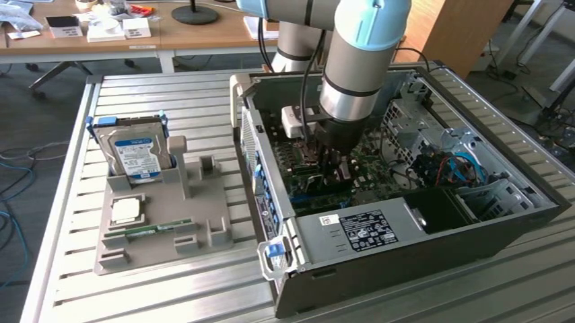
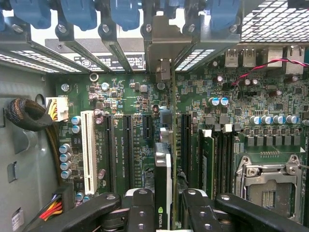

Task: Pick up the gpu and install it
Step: 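Insert the gpu into the slot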

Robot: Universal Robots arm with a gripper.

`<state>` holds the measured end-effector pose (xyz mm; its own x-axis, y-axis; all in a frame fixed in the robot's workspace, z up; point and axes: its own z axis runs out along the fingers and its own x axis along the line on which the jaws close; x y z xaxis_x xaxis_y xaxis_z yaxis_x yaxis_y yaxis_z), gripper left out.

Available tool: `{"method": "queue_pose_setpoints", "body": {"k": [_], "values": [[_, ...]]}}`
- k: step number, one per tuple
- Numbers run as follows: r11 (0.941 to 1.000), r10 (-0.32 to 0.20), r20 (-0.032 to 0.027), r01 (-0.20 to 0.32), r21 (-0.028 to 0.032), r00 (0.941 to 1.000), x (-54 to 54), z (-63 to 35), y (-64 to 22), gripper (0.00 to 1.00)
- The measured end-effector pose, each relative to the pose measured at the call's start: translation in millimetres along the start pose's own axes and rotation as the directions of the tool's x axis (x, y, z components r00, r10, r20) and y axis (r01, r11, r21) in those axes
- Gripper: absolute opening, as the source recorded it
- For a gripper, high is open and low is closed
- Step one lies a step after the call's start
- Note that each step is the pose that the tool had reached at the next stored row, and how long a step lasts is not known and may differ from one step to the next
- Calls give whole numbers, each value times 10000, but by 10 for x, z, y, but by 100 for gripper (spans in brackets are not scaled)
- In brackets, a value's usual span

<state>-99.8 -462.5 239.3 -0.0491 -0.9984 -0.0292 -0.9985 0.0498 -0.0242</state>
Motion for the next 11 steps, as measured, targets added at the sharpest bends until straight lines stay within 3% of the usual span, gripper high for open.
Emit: {"method": "queue_pose_setpoints", "body": {"k": [7, 11], "values": [[10000, 3, 4, -3, 2, 10000, 0, 2, 1, 27], [10000, 0, 0, 0, 0, 10000, 0, 0, 0, 46]]}}
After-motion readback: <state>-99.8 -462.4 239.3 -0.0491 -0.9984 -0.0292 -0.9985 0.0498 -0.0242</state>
